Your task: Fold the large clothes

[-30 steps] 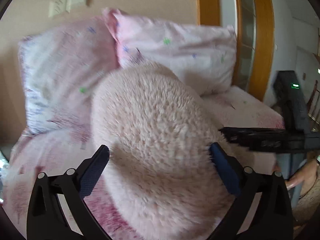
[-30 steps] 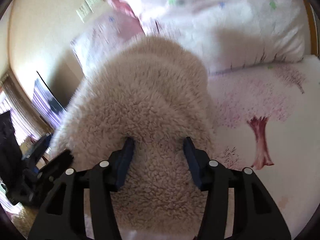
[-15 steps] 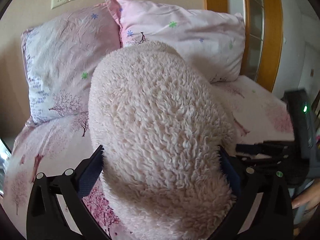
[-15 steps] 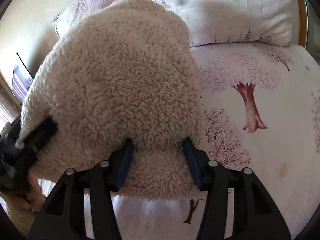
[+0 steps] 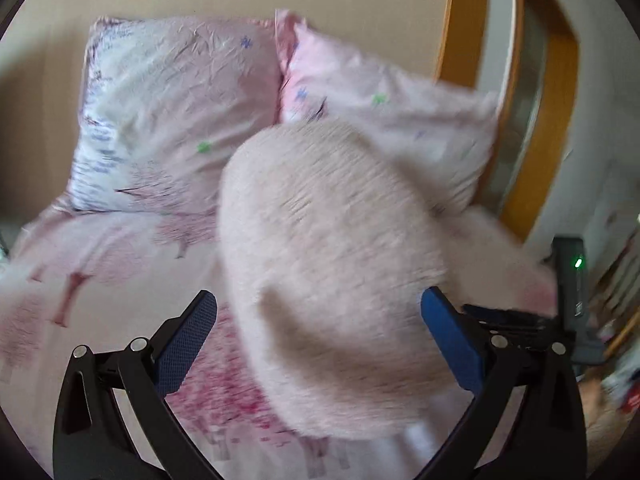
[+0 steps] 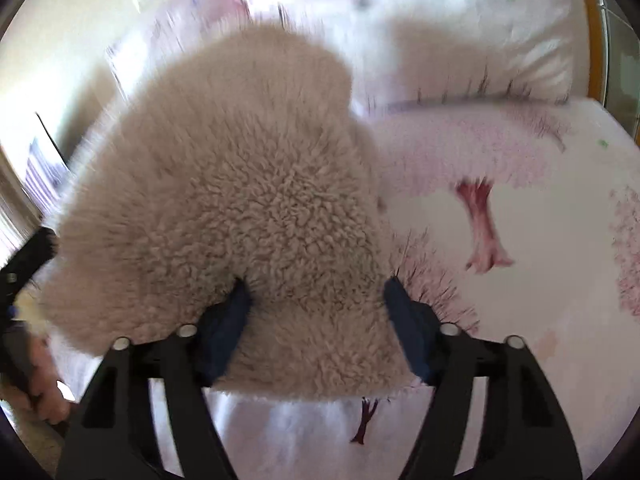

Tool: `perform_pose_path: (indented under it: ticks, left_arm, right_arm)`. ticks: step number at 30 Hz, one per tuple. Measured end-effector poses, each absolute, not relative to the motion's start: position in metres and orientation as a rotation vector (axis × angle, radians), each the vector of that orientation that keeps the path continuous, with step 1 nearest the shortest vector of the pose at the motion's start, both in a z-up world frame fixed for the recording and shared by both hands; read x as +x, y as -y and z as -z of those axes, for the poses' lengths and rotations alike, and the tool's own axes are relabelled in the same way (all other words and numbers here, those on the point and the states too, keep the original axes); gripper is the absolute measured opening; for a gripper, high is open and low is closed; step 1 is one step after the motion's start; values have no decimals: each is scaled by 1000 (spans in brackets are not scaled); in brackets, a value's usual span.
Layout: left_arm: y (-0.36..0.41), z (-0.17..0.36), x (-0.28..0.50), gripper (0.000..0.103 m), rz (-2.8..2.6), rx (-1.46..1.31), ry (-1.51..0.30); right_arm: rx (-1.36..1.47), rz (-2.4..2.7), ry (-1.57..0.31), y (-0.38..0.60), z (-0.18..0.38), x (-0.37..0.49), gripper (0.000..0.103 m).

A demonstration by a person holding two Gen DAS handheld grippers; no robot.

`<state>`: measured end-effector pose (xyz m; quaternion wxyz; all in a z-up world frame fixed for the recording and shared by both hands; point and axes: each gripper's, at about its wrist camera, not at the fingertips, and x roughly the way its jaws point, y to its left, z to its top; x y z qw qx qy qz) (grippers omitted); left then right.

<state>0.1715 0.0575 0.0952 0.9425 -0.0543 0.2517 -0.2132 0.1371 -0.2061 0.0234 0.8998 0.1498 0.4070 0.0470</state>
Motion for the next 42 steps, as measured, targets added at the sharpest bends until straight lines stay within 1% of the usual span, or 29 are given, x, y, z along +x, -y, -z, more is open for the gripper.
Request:
perform_pose_path:
  ticks: [2, 5, 8, 10, 11, 12, 13, 14, 17, 20, 21, 22, 23, 24, 25, 27, 30, 32, 35, 38, 42]
  left_arm:
    - [-73, -103, 172, 102, 413, -164, -482]
    - [-95, -104, 188, 102, 302, -192, -484]
    - [-104, -84, 221, 102, 309, -206, -590]
    - [-99, -77, 228, 102, 343, -221, -609]
    - [-95, -78, 229, 102, 360, -215, -613]
    - [-89, -80, 230, 102, 370, -195, -613]
    - [-79, -83, 231, 102, 378, -162, -607]
    - [-72, -85, 232, 102, 385, -140, -606]
    - [-59, -84, 236, 102, 426, -116, -623]
    - [-49, -83, 238, 102, 446, -93, -621]
    - [-48, -83, 238, 102, 440, -87, -616]
    - [-47, -83, 239, 102, 433, -89, -616]
    - [-48, -83, 241, 102, 427, -93, -619]
    - [-49, -83, 242, 102, 418, -101, -620]
    - [-53, -86, 242, 102, 415, -123, -612]
    - [-61, -95, 238, 102, 414, -166, -589]
    - [-83, -117, 231, 102, 381, -246, -494]
    - [-95, -126, 233, 102, 297, -219, -448]
    - [-96, -117, 255, 102, 269, -197, -526]
    - [-71, -106, 266, 102, 306, -149, -582]
    - [-33, -103, 262, 102, 361, -69, -575]
  right_arm:
    - [331, -97, -765, 215, -44, 128, 67]
    - [366, -139, -744, 218, -53, 130, 67]
    - [434, -232, -773, 211, -51, 143, 67]
    - [512, -319, -789, 216, -52, 158, 67]
    - [525, -343, -798, 217, -55, 167, 75]
    - [526, -355, -810, 217, -59, 178, 80]
    - [530, -376, -829, 217, -60, 189, 88]
    - [536, -395, -864, 218, -61, 203, 89]
    - [527, -416, -966, 220, -49, 243, 89]
    - [583, -539, -1058, 216, -32, 276, 91]
    - [603, -553, -1069, 215, -25, 281, 90]
    - [636, -568, -1069, 215, -19, 284, 66]
    - [704, -596, -1063, 218, -14, 284, 29]
    - [767, -601, -1041, 224, -14, 281, 26]
    - [803, -604, -1003, 230, -17, 276, 20]
    - [818, -601, -922, 241, -30, 259, 17]
    - [762, -518, -900, 249, -39, 244, 16]
    - [742, -444, -888, 259, -39, 235, 16]
    - [740, -341, -876, 282, -33, 228, 16]
    - [716, -218, -920, 299, -15, 224, 16]
    - [525, -102, -1022, 277, 10, 226, 17]
